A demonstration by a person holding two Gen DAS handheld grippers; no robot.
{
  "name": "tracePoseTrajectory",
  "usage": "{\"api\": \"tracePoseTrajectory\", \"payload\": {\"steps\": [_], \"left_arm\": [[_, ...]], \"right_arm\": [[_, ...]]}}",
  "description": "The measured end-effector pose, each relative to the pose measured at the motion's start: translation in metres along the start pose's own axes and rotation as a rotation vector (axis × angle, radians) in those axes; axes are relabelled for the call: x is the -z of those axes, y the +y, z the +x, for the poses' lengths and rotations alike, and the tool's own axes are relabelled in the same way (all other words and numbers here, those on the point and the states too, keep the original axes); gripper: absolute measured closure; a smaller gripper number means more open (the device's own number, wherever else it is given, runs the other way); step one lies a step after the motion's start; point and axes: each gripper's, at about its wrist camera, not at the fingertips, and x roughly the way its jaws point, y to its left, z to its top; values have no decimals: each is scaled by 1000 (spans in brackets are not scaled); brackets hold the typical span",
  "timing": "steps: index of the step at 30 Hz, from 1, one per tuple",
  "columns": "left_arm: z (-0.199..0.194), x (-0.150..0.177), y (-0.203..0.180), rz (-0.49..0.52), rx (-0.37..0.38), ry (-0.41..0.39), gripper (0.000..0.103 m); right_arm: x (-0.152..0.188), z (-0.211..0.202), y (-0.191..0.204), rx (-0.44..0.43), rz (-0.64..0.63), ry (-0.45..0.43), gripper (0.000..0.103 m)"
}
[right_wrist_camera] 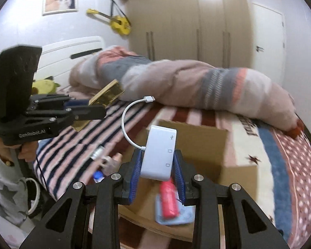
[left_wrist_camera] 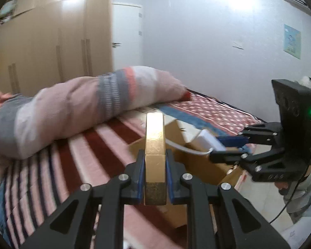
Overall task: Organize rigid objects
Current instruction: 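Carry the USB adapter with the right tool into the box while the left tool drops the gold bar in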
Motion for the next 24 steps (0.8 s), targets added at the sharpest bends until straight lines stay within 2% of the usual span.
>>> {"api": "tracePoseTrajectory", "payload": {"steps": [5, 10, 13, 15, 20, 24], "left_arm": [[47, -19, -26, 25, 44, 67, 88], [79, -18, -36, 21, 52, 144, 88], [89, -14, -40, 23, 52, 170, 88], [93, -12, -42, 29, 45, 186, 88], [100, -6, -42, 28, 28, 222, 88], [95, -5, -38, 6, 15, 216, 86]], "right_arm": [[16, -1, -39, 34, 43, 39, 77], [30, 3, -64, 16, 74, 72, 76], [33, 7, -70, 21, 78, 78, 72], [34, 7, -74, 16, 84, 76, 62], [35, 10, -78, 17, 91, 70, 61], [34, 9, -75, 17, 88, 71, 61]]}}
